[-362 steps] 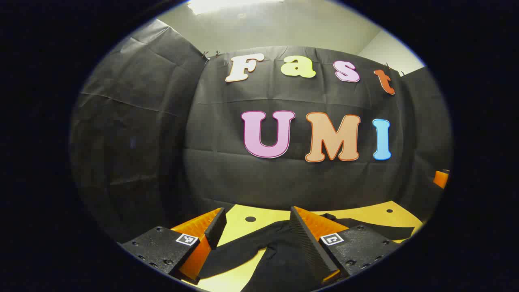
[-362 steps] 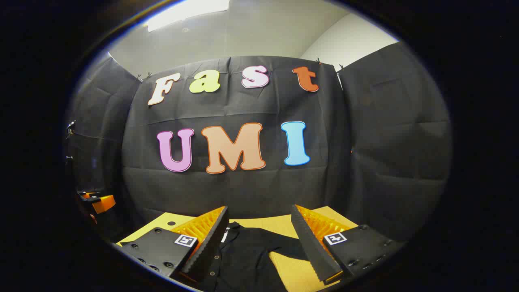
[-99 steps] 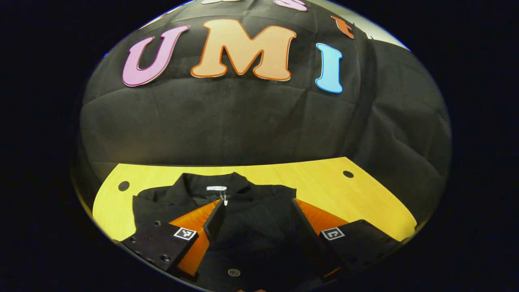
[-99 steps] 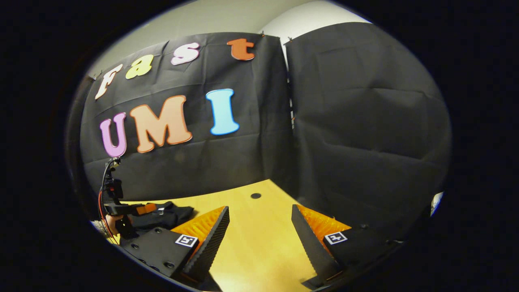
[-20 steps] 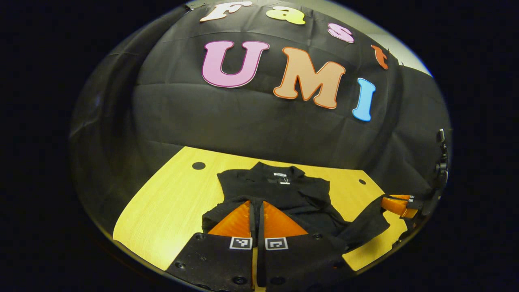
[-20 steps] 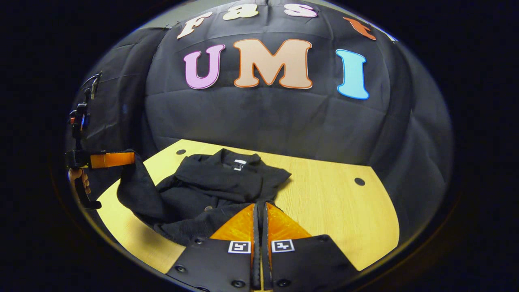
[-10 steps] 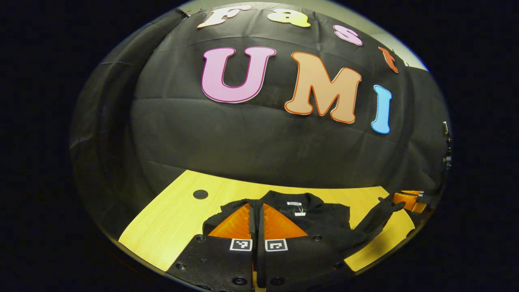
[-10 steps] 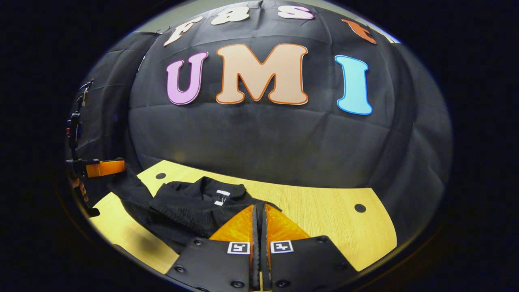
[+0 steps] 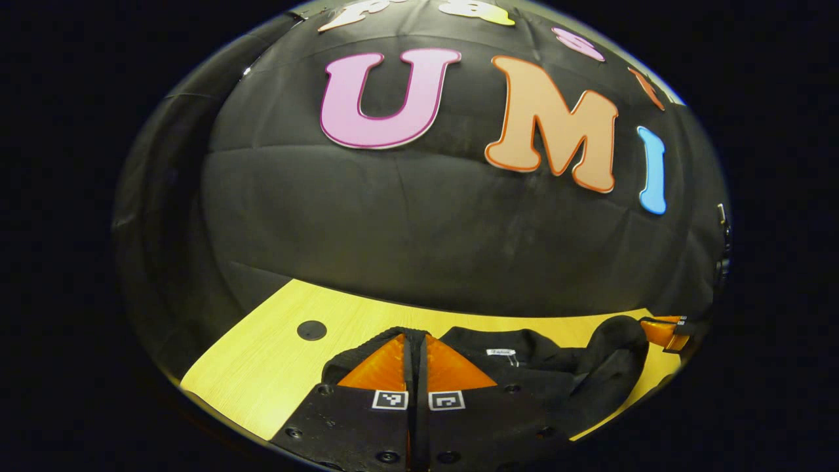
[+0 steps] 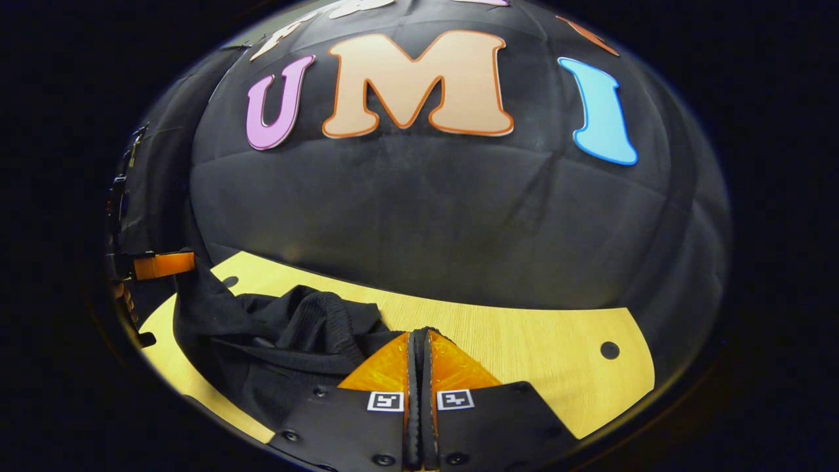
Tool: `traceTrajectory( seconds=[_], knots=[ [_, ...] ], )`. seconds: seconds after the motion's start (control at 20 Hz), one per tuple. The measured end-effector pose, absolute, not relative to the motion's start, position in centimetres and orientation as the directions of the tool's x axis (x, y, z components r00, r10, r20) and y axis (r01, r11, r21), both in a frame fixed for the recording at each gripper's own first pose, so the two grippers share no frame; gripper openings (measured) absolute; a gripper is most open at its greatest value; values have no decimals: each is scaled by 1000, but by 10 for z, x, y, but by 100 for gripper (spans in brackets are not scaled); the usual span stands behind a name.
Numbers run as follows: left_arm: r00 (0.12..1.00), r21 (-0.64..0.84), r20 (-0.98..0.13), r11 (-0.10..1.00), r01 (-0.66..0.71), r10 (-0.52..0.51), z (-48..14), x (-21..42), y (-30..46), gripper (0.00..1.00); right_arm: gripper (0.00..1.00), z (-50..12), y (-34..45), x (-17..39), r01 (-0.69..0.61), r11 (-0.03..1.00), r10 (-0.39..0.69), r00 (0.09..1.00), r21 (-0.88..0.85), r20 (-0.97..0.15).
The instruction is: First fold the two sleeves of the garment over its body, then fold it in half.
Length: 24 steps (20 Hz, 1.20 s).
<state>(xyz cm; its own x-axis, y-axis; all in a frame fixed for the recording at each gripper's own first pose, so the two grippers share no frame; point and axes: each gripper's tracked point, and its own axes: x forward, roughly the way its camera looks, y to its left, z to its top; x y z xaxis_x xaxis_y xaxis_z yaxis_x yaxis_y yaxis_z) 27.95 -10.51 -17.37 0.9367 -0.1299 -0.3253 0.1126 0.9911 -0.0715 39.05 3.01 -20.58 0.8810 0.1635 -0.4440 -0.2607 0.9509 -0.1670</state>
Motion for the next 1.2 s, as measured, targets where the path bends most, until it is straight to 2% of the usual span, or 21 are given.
traceTrajectory(
  seconds=[0.25,0.35,0.45,0.55,0.6,0.65,0.7,0.8,1.0,1.2],
  knots=[
    [910,-67,-403,995,78,-99,-215,302,-101,0,4,-244,40,423,-280,941,155,857,-192,-492],
    [907,-53,-412,996,72,-87,-224,308,-98,6,4,-253,41,431,-275,945,152,848,-176,-508],
    [908,-30,-412,997,65,-71,-228,316,-92,12,9,-257,36,429,-273,948,151,837,-163,-526],
    [914,1,-404,999,40,-36,-228,321,-84,54,14,-254,30,428,-285,945,156,828,-164,-538],
    [917,11,-398,999,34,-26,-224,318,-80,76,30,-251,23,429,-280,943,142,829,-181,-540],
    [920,13,-391,999,29,-22,-221,322,-80,97,32,-252,17,435,-278,940,133,834,-198,-536],
    [924,11,-381,1000,22,-16,-218,321,-77,93,55,-246,7,437,-267,939,119,842,-215,-527],
    [932,-9,-361,1000,9,-11,-211,320,-75,93,100,-229,0,435,-256,941,114,856,-223,-504],
    [950,-74,-310,997,7,-30,-180,310,-77,94,100,-193,1,420,-254,943,133,880,-214,-456],
    [972,-89,-231,996,16,-36,-120,282,-70,94,100,-128,6,384,-257,939,173,927,-228,-334]
  ],
)
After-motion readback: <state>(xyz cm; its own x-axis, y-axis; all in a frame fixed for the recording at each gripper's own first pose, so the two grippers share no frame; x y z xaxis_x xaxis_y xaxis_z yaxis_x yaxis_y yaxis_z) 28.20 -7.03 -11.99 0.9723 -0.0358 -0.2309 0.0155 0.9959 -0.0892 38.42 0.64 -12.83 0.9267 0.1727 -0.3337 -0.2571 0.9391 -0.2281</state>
